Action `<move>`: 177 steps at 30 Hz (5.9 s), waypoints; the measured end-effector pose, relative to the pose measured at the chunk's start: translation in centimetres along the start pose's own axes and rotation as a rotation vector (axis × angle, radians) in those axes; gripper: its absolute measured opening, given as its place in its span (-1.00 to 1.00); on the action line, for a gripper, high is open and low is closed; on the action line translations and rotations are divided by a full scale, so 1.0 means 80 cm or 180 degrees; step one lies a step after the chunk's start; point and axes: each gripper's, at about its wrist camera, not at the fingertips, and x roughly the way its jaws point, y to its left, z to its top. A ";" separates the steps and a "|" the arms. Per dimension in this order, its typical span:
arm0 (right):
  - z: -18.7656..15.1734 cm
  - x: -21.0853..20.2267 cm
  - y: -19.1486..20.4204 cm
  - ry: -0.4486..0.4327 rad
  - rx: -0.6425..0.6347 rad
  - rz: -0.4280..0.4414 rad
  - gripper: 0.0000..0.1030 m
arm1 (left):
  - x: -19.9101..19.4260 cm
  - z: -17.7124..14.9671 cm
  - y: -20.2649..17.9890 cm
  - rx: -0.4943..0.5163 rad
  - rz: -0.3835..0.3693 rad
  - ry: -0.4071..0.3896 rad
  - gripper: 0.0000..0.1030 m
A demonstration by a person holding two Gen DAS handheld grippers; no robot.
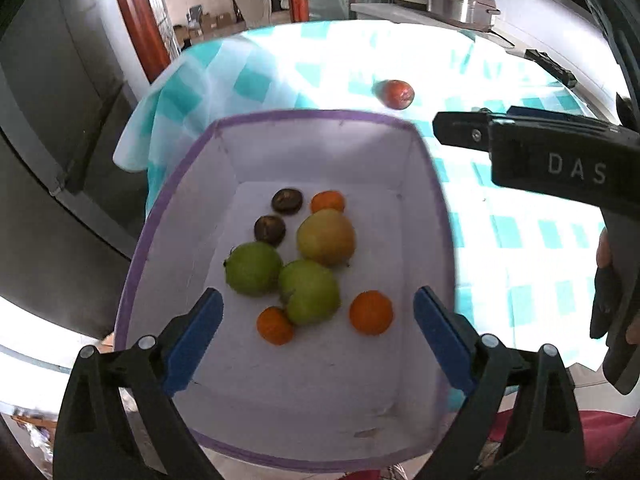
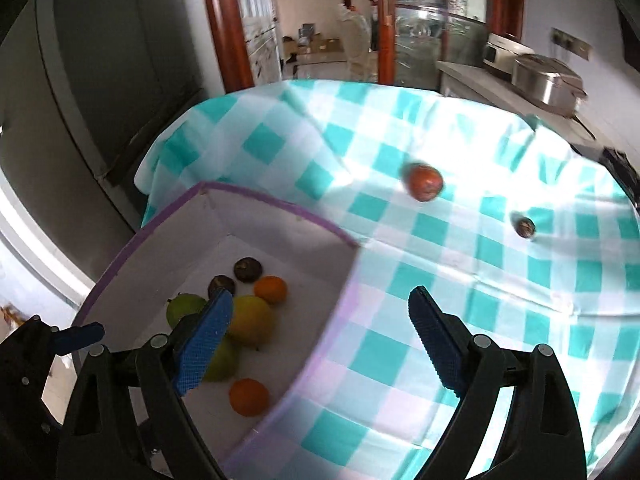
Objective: Organize fruits
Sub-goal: 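Open both tools to drop the fruits and move back to the table, then grasp a brown nut with the right tool while the left tool grasps the red-brown apple, then carry the brown nut and red-brown apple into the box with both tools, then open both tools to release the nut and apple into the box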
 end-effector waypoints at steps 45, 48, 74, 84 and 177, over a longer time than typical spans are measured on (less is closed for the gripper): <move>-0.092 0.047 -0.435 0.0614 0.0410 -0.0163 0.69 | 0.196 0.151 -0.350 -0.0114 -0.0246 0.0545 0.88; -0.055 0.100 -0.424 0.0651 0.0376 -0.0167 0.69 | 0.239 0.190 -0.312 -0.0351 -0.0208 0.0584 0.88; 0.074 0.315 -0.443 0.0448 0.0755 -0.0544 0.39 | 0.472 0.391 -0.185 -0.1218 -0.0112 0.0195 0.88; 0.083 0.300 -0.444 0.0349 0.0683 -0.0561 -0.19 | 0.449 0.371 -0.211 -0.0876 -0.0118 0.0145 0.28; -0.033 0.247 0.122 0.2140 -0.2703 -0.0291 -0.19 | 0.176 -0.040 0.125 -0.0224 -0.0044 0.1571 0.28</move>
